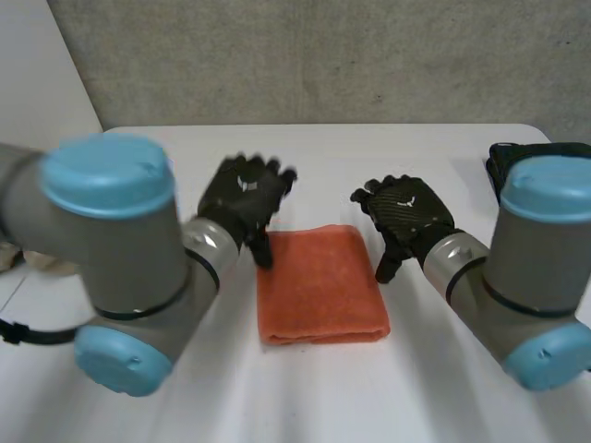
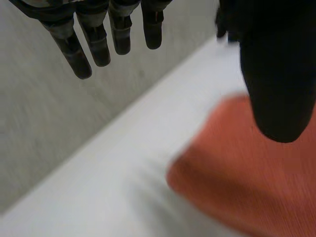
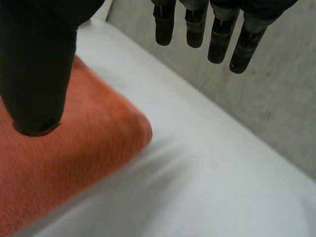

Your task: Fold the laundry.

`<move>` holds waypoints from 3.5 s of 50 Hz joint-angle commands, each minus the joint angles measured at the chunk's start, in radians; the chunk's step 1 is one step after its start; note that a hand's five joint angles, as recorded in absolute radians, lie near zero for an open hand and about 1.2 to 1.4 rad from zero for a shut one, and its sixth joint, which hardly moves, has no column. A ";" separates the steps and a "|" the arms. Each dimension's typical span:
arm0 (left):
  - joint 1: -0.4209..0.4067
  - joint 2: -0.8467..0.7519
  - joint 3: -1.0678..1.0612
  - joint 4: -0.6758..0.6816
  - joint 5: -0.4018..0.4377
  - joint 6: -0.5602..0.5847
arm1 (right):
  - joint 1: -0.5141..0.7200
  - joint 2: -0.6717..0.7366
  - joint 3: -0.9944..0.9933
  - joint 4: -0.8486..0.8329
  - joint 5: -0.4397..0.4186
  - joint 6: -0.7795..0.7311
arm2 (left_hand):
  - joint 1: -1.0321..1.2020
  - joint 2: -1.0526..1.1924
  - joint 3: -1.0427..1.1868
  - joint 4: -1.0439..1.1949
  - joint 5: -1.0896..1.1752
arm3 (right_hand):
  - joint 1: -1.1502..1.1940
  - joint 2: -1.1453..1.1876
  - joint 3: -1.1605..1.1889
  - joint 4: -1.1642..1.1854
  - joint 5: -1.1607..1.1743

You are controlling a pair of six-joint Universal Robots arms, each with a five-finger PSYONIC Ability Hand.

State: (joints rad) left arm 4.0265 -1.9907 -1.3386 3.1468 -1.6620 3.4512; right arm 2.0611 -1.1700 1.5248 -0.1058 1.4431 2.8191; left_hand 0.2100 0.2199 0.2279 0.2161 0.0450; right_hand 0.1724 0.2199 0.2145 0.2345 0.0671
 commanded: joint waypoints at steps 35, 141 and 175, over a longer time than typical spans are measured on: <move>0.082 0.194 0.016 -0.123 0.324 -0.122 | 0.151 0.185 0.161 -0.282 0.002 -0.035 | -0.002 -0.012 -0.020 -0.008 -0.012 | 0.002 -0.045 -0.040 -0.060 -0.067; 0.103 0.205 0.019 -0.162 0.423 -0.130 | 0.136 0.363 -0.167 -0.311 0.005 -0.116 | 0.004 -0.006 -0.014 -0.003 -0.006 | 1.224 1.176 1.182 1.162 1.155; 0.123 0.217 0.016 -0.160 0.423 -0.132 | -0.473 0.417 -0.803 -0.259 -0.474 -0.103 | -0.002 -0.012 -0.020 -0.008 -0.012 | 1.224 1.176 1.182 1.162 1.155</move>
State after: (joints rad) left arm 4.1491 -1.7719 -1.3223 2.9853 -1.2393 3.3197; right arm 1.6184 -0.8191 1.0160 -0.3428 0.9620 2.4966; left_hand 0.2100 0.2199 0.2279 0.2161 0.0450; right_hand 0.8715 1.1538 1.1194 1.1806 0.8707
